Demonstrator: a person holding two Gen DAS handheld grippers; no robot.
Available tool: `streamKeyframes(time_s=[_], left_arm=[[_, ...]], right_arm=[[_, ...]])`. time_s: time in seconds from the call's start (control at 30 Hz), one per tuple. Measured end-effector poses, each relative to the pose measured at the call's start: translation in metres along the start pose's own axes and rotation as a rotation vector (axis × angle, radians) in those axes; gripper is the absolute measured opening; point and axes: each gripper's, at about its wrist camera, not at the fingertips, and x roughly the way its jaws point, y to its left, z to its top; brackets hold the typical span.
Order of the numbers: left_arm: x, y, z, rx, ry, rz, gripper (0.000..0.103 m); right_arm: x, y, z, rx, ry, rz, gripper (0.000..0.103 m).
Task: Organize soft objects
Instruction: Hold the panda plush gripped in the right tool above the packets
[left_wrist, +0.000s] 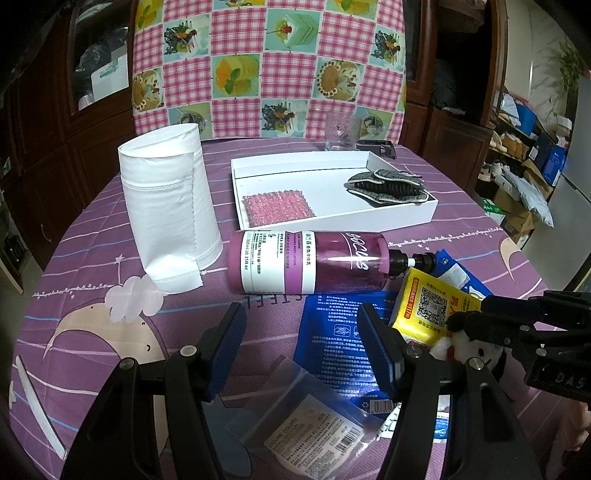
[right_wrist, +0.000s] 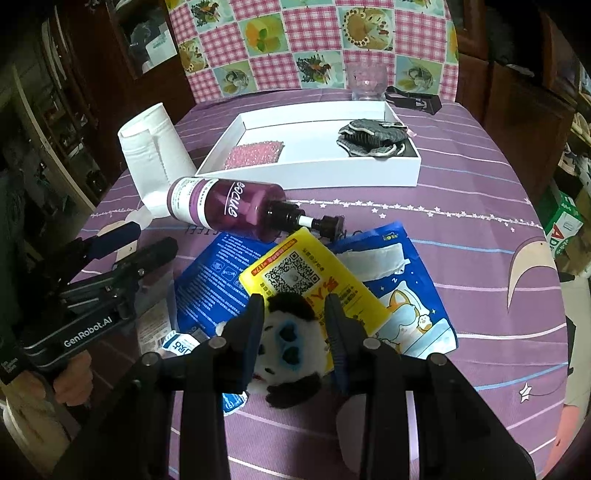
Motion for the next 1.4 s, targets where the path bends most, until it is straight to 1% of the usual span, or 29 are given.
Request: streamKeyframes(time_s=[0.23, 0.67, 0.8, 0.93, 0.97, 1.03, 1.07, 1.1, 1.23, 1.4], left_arm=[[0.000, -0.001, -0.002, 0.002, 0.003, -0.001, 0.063], [0.002, -0.002, -0.002, 0.005, 0.010, 0.000, 0.063], [0.002, -0.002, -0.002, 0.005, 0.011, 0.000, 0.063], [0.002, -0.002, -0.002, 0.005, 0.010, 0.000, 0.063], [0.002, -0.002, -0.002, 0.004, 0.009, 0.000, 0.063], [0.001, -0.001, -0.003, 0.003, 0.008, -0.001, 0.063], [0.001, -0.001, -0.003, 0.003, 0.009, -0.001, 0.063], [0.002, -0.001, -0.002, 0.003, 0.009, -0.001, 0.063], [0.001, -0.001, -0.002, 0.004, 0.009, -0.001, 0.063], [0.001, -0.001, -0.002, 0.002, 0.008, -0.002, 0.063]], right_arm=[[0.005, 0.000, -0.001, -0.010, 0.033, -0.013, 0.035], [0.007, 0.003, -0.003, -0.025, 0.058, 0.005, 0.036], [0.007, 0.003, -0.003, -0.024, 0.058, 0.009, 0.036], [0.001, 0.001, -0.001, -0.012, 0.028, 0.031, 0.036], [-0.001, 0.001, -0.001, -0.011, 0.020, 0.033, 0.037], [-0.003, -0.001, 0.000, -0.008, 0.010, 0.031, 0.042], [-0.004, -0.002, 0.000, -0.007, 0.011, 0.030, 0.047], [-0.003, -0.002, 0.000, -0.006, 0.013, 0.029, 0.048], [0.000, -0.001, 0.000, -0.017, 0.036, 0.022, 0.049], [0.005, 0.007, -0.004, -0.065, 0.067, 0.021, 0.049]])
